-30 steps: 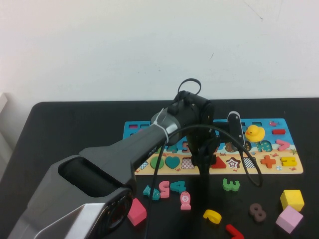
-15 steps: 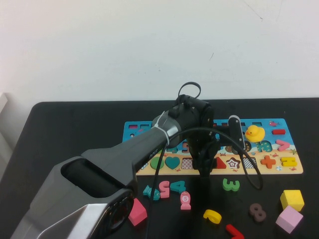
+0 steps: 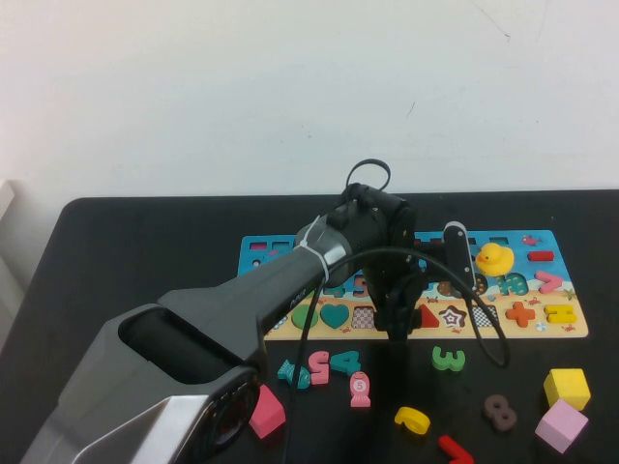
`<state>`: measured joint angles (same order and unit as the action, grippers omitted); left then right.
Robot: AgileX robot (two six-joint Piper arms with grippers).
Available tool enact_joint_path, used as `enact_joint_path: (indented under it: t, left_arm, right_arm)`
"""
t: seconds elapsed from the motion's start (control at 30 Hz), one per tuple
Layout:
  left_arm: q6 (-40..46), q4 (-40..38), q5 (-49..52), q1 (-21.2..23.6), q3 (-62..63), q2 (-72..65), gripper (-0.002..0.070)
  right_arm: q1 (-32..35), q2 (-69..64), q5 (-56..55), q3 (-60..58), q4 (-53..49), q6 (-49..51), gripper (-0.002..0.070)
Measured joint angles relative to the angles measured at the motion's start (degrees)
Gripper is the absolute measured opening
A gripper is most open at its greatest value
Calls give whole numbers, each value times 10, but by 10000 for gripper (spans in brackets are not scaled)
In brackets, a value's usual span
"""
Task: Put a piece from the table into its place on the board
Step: Place the "Pentagon" into the hole of the Pentagon
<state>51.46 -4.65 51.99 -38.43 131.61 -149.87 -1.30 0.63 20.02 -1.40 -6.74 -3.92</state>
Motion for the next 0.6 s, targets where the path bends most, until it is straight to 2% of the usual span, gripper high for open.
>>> enact_joint_path:
  t: [0.17,0.4,0.47,0.53,0.6]
  left_arm:
    - [-8,11,1,0,0,3,436]
    - [-45,66,10,1,1,37,424]
    - [-89,83,12,2,6,54,376]
    - [-148,91,15,2,12,71,299]
    - [-205,89,26,3,23,89,181]
  right_arm:
    - [0,0,0,0,0,0,19]
    - [0,0,0,0,0,0,19]
    - [0,0,0,0,0,0,19]
    - [0,0,0,0,1,0,19]
    - [0,0,0,0,1,0,19]
